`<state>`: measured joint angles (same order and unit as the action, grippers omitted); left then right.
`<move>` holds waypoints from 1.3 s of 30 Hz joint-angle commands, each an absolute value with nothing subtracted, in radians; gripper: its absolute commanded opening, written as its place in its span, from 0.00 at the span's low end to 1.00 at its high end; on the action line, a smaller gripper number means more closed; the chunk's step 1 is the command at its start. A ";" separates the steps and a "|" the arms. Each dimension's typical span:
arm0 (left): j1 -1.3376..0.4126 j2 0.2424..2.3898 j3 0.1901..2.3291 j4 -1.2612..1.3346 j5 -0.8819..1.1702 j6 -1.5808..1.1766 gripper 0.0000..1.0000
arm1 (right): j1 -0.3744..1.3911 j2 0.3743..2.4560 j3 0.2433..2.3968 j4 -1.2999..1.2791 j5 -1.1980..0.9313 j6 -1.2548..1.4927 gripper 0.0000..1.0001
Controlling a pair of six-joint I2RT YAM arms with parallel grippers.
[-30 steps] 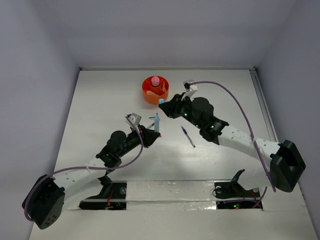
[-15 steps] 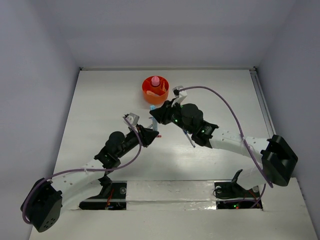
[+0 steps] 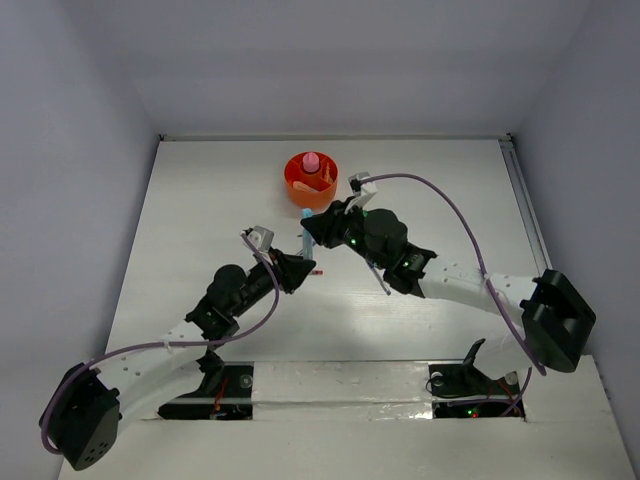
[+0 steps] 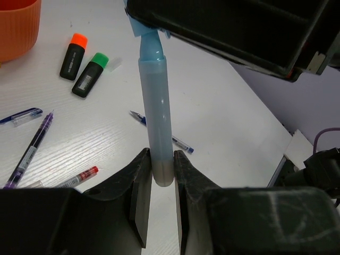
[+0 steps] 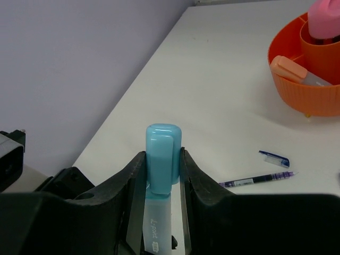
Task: Sort the stationery into containers
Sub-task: Close the pen cap on the pen.
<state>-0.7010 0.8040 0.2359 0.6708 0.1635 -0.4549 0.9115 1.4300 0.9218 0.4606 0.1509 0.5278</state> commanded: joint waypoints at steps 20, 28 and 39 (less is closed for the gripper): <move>-0.706 0.802 0.342 0.782 0.080 -0.558 0.00 | 1.063 1.417 0.715 0.749 0.315 0.514 0.11; -0.706 0.782 0.408 0.695 0.064 -0.505 0.00 | 1.063 1.385 0.724 0.543 0.209 0.594 0.00; -0.706 0.808 0.558 0.680 0.054 -0.499 0.00 | 1.121 1.411 0.540 0.644 0.143 0.782 0.00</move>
<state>-0.7361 0.8234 0.3809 0.3775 0.2001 -0.5129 1.0122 1.3731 0.6338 0.7769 0.3202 0.6830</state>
